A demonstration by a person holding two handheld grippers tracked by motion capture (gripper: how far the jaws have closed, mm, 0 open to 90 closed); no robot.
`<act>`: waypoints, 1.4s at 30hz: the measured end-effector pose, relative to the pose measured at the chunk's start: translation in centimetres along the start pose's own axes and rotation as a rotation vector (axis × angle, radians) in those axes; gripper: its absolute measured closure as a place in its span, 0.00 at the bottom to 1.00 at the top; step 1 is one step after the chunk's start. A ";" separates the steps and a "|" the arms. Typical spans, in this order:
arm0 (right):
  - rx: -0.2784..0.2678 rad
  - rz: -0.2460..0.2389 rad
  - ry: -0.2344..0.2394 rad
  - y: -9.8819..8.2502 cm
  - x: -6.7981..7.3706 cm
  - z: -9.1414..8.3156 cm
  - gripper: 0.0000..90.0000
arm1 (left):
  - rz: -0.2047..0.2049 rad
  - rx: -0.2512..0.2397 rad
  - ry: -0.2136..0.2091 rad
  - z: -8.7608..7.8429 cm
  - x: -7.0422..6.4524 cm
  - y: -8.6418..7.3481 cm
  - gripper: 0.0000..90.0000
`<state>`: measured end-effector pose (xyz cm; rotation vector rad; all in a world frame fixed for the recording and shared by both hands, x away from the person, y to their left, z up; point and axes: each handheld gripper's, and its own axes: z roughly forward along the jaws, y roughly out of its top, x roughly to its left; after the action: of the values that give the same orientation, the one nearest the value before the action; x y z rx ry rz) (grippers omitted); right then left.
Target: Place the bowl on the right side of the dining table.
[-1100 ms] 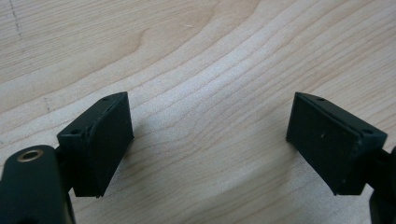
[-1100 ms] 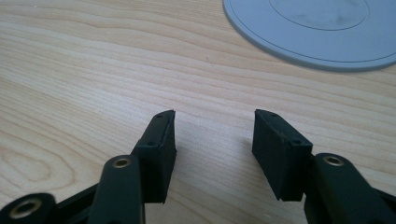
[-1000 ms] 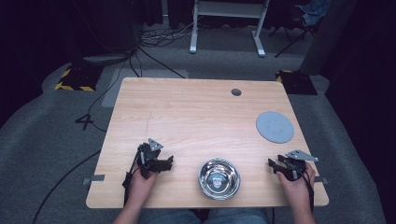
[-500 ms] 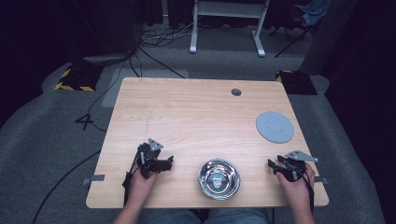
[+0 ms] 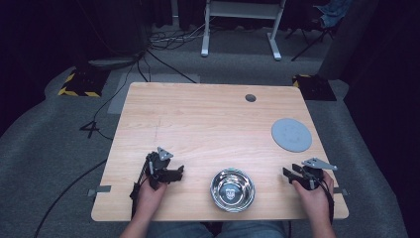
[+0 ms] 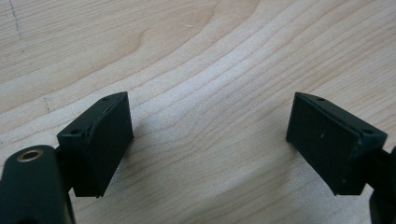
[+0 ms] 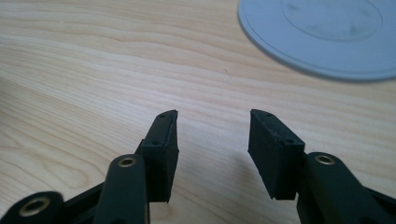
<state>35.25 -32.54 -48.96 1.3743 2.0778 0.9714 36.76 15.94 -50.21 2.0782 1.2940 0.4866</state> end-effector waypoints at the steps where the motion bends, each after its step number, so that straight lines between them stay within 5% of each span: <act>1: -0.001 -0.013 0.004 0.4 0.2 -0.1 0.58 | 0.000 0.000 0.000 0.0 0.0 0.0 0.16; 21: -0.070 -0.106 0.119 5.8 5.9 -1.7 0.58 | 0.001 0.000 0.000 0.0 0.0 0.0 0.16; 42: -0.044 -0.179 0.304 7.3 12.5 0.4 0.57 | 0.000 0.000 0.000 0.0 0.0 0.0 0.16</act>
<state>34.97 -19.12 -43.64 1.0492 2.3358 1.2008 36.76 15.94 -50.21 2.0786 1.2937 0.4867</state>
